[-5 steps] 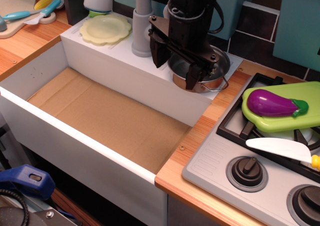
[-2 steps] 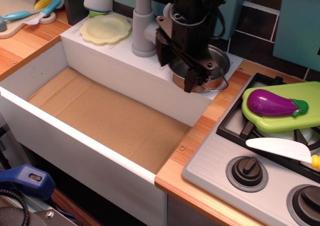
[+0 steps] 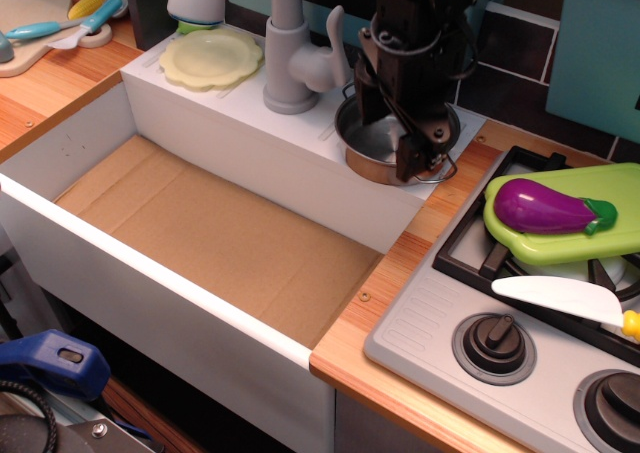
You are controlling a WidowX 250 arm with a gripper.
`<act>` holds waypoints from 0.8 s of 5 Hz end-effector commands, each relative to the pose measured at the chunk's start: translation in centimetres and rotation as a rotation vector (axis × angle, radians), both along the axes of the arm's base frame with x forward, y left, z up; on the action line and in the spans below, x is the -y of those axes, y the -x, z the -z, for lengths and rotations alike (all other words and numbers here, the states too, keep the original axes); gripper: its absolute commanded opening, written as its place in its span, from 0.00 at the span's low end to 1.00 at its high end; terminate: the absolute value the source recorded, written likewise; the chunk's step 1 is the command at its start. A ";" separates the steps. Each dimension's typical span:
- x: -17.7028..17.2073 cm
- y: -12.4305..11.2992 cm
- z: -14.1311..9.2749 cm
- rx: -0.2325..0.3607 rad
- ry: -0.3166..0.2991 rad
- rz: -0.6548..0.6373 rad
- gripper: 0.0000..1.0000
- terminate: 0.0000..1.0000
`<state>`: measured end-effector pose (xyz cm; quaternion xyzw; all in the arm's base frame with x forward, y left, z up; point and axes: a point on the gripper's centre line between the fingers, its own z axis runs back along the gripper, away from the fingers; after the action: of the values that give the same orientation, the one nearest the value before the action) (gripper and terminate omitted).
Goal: Put pot or pan in sink
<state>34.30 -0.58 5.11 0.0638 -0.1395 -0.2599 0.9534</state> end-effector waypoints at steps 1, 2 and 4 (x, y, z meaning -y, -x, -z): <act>-1.0 -0.9 0.3 0.044 0.055 0.012 1.00 0.00; -2.4 -1.0 1.4 0.046 0.086 0.042 1.00 0.00; -3.6 -0.9 1.3 0.027 0.105 0.070 1.00 0.00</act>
<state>34.55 2.61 2.27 -0.0038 -0.1544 -0.2831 0.9466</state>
